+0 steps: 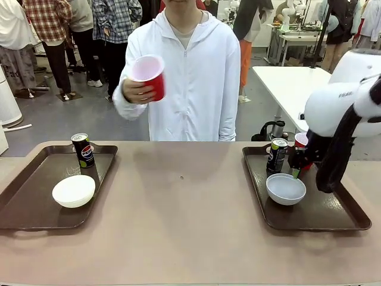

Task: Prepare tableware on both trays.
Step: Pick up a Picnic Bowl from the table and place it on a Handle tray.

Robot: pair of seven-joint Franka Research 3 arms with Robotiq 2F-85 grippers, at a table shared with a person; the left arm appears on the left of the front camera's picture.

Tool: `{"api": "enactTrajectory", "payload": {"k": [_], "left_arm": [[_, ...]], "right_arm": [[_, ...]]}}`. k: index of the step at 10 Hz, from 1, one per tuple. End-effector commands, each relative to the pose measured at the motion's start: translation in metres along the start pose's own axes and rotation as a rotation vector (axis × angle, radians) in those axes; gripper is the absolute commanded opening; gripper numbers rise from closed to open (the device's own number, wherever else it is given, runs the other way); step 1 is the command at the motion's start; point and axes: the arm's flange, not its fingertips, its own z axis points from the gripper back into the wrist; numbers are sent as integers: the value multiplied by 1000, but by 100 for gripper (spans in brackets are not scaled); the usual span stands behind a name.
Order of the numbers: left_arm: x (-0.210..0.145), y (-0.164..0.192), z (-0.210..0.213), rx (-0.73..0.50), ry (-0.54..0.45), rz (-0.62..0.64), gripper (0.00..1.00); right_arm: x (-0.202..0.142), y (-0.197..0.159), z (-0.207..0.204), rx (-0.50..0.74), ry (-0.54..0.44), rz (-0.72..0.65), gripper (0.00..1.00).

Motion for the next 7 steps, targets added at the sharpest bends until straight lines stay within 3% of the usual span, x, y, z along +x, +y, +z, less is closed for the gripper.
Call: {"api": "enactTrajectory", "payload": {"k": [1,2,3,7], "left_arm": [[2,-4,2,-14,-17,18,100],[2,-4,2,-14,-17,18,100],[2,-4,2,-14,-17,18,100],[2,-4,2,-14,-17,18,100]], "right_arm": [[-22,-5,23,72,2,35,86],[-29,-6,36,68,-17,27,96],[-39,-7,48,83,-24,17,100],[-23,-2,44,51,-22,14,100]]}}
